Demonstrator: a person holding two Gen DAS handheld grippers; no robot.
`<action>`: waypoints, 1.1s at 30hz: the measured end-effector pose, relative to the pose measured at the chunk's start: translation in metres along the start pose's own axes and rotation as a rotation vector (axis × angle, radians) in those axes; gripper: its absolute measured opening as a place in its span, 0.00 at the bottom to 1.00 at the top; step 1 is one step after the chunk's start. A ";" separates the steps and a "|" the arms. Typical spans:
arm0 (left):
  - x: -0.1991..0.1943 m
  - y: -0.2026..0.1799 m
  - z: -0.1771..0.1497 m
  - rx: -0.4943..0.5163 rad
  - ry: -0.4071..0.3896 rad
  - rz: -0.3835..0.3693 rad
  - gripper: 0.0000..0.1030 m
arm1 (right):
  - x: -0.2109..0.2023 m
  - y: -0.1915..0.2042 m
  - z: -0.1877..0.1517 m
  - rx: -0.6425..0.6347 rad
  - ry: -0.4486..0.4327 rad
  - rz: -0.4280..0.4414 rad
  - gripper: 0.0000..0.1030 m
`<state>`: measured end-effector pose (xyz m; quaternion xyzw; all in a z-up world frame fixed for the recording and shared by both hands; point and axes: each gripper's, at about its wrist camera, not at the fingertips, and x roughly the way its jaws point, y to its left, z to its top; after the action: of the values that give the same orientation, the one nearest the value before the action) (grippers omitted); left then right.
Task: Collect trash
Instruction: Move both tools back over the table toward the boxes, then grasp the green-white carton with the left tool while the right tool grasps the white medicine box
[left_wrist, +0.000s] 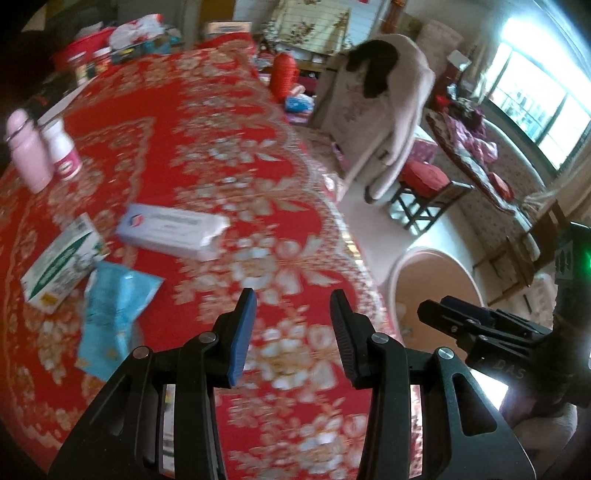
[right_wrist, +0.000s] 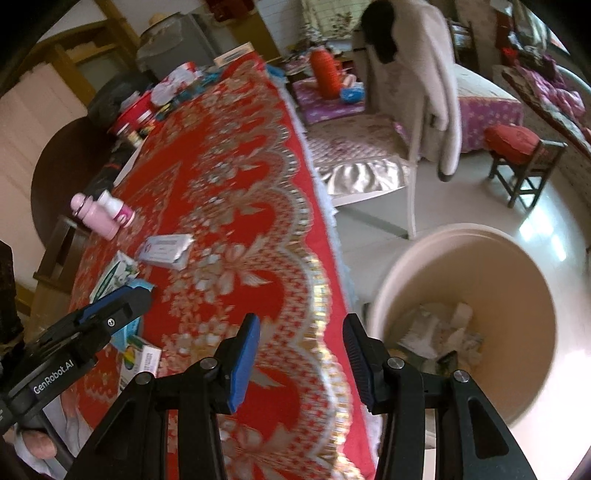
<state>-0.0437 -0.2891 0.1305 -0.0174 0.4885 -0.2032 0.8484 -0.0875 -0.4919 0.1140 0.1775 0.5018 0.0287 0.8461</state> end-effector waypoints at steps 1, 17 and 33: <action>-0.001 0.007 -0.001 -0.010 0.003 0.005 0.38 | 0.004 0.006 0.001 -0.009 0.007 0.007 0.44; -0.015 0.159 0.004 -0.080 0.049 0.143 0.45 | 0.084 0.110 0.021 -0.185 0.122 0.059 0.56; 0.021 0.205 0.036 0.199 0.131 0.210 0.49 | 0.141 0.177 0.063 -0.375 0.147 0.068 0.59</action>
<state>0.0630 -0.1146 0.0851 0.1313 0.5196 -0.1613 0.8287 0.0594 -0.3114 0.0808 0.0307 0.5417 0.1629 0.8240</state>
